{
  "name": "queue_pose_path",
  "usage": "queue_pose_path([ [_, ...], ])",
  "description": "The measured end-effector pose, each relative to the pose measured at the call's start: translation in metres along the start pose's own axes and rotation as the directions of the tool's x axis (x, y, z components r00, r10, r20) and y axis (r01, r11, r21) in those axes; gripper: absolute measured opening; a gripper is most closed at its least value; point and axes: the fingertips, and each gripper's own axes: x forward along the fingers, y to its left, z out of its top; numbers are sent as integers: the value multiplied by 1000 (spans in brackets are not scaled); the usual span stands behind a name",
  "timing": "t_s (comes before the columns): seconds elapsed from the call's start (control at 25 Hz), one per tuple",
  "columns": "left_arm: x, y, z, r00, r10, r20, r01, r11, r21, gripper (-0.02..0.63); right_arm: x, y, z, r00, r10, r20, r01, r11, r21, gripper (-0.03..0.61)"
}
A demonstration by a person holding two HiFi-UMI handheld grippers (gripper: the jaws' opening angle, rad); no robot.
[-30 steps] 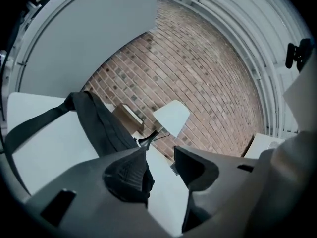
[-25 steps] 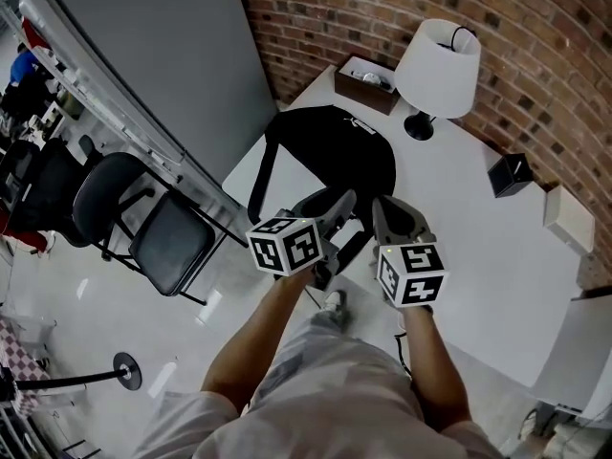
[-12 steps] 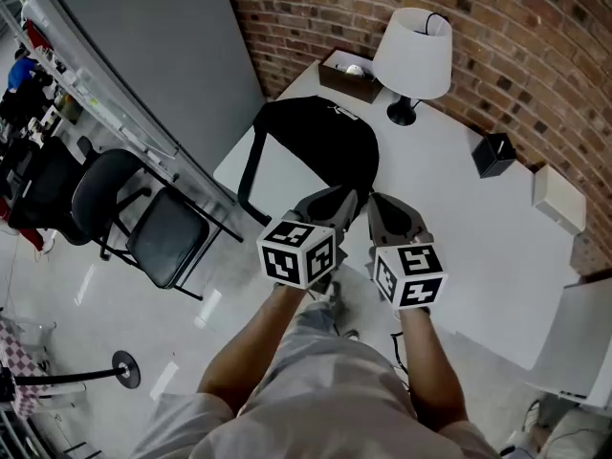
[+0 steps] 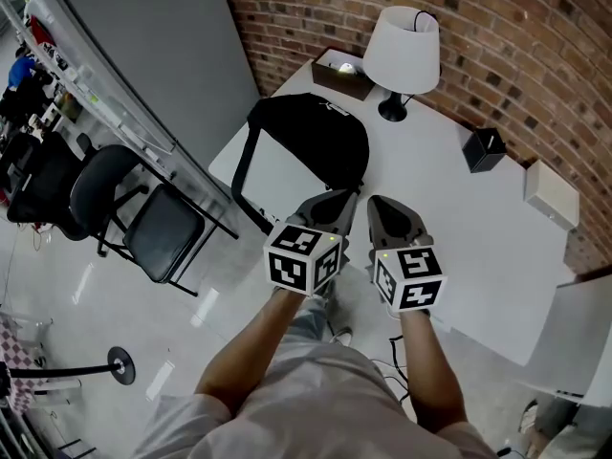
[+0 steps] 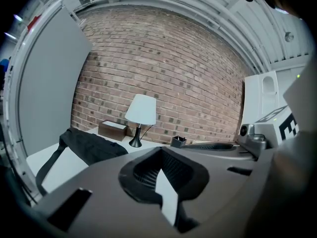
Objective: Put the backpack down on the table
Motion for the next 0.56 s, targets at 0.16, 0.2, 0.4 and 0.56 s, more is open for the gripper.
queue_pose_path([
  [0.16, 4, -7, 1, 1000, 1, -4, -1, 1000, 19, 5, -4, -7, 2, 1000, 2, 7, -2, 1000, -3, 2],
  [0.2, 4, -8, 0, 1000, 0, -6, 0, 1000, 19, 5, -5, -7, 2, 1000, 3, 8, -3, 1000, -4, 0],
  [0.4, 6, -12, -6, 1000, -3, -19, 3, 1000, 9, 5, -10, -10, 0, 1000, 7, 9, -7, 1000, -5, 1],
  [0.56, 8, -19, -10, 1000, -5, -29, 6, 1000, 20, 5, -15, -14, -3, 1000, 5, 7, -5, 1000, -4, 0],
])
